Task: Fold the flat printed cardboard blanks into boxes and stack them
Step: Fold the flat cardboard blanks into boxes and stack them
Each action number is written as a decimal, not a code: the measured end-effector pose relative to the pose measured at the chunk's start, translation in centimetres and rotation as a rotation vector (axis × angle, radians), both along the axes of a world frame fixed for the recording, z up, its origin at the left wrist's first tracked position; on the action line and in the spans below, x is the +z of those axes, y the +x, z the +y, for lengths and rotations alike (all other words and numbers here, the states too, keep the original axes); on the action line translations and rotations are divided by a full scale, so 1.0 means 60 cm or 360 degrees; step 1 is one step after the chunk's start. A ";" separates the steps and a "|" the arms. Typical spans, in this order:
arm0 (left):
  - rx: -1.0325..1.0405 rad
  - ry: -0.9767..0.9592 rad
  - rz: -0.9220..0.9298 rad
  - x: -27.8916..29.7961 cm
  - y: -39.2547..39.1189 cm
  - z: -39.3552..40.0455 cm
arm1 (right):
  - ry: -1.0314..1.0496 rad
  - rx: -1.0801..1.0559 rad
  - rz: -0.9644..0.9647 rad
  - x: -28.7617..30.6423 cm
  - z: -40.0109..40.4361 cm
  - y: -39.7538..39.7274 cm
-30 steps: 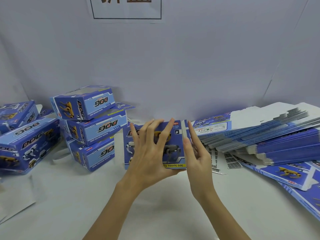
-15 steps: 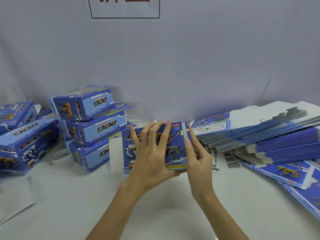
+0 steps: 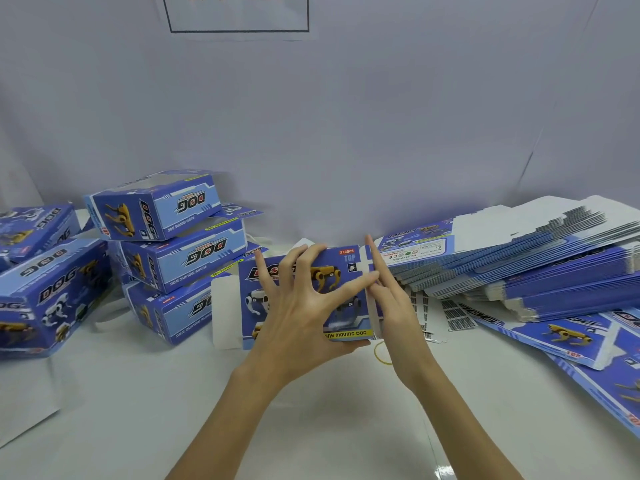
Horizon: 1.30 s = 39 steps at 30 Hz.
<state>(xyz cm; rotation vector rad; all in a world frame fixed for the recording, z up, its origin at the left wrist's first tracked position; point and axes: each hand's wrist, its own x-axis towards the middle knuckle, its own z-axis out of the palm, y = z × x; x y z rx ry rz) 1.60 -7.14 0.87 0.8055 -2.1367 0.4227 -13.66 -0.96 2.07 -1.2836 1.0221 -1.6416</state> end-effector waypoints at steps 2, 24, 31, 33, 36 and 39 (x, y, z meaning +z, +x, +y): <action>0.0007 -0.0002 0.0031 0.003 -0.001 0.002 | -0.0044 0.0003 -0.0030 0.001 0.000 0.000; 0.0046 0.0137 -0.0052 0.008 -0.005 0.016 | 0.0013 -0.0012 0.0159 -0.012 -0.004 0.003; 0.0032 0.0122 -0.0099 0.010 -0.001 0.013 | 0.0019 0.0093 0.0024 -0.007 -0.003 -0.005; 0.0034 0.0141 -0.0027 0.014 0.002 0.013 | 0.0039 0.0172 -0.0073 -0.001 -0.002 -0.011; 0.0015 0.0196 0.0112 0.022 0.009 0.011 | -0.0047 0.0115 0.0033 0.002 0.001 -0.011; -0.0009 0.0200 0.0074 0.024 0.011 0.012 | -0.0102 -0.0054 0.0090 -0.001 0.001 -0.005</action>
